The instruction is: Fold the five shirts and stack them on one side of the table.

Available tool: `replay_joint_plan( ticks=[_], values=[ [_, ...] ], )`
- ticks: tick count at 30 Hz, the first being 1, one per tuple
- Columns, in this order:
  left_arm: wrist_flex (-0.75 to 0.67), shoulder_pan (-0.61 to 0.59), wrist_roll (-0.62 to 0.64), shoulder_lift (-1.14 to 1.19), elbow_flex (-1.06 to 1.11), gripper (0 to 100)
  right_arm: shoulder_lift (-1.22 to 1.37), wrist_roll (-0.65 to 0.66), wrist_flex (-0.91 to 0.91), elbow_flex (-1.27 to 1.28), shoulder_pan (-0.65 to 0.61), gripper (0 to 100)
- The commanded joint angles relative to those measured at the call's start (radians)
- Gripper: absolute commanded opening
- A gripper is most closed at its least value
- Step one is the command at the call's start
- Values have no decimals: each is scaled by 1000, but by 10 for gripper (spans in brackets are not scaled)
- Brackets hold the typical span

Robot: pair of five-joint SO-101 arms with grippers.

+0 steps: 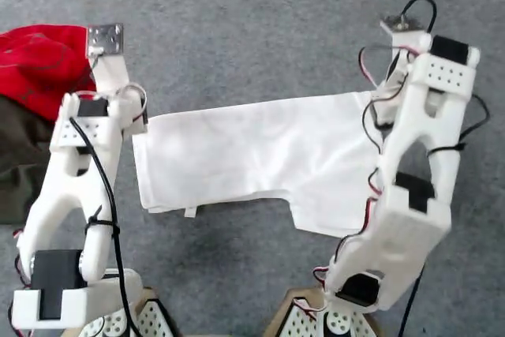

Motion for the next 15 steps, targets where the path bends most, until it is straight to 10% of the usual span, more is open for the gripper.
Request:
replay_joint_plan(
  ticks=[1, 15],
  values=[
    [-130, 1, 5, 2, 96, 29, -91, 3, -161, 260, 12, 14],
    [-218, -7, 6, 207, 101, 29, -140, 28, -362, 552, 80, 14]
  ],
)
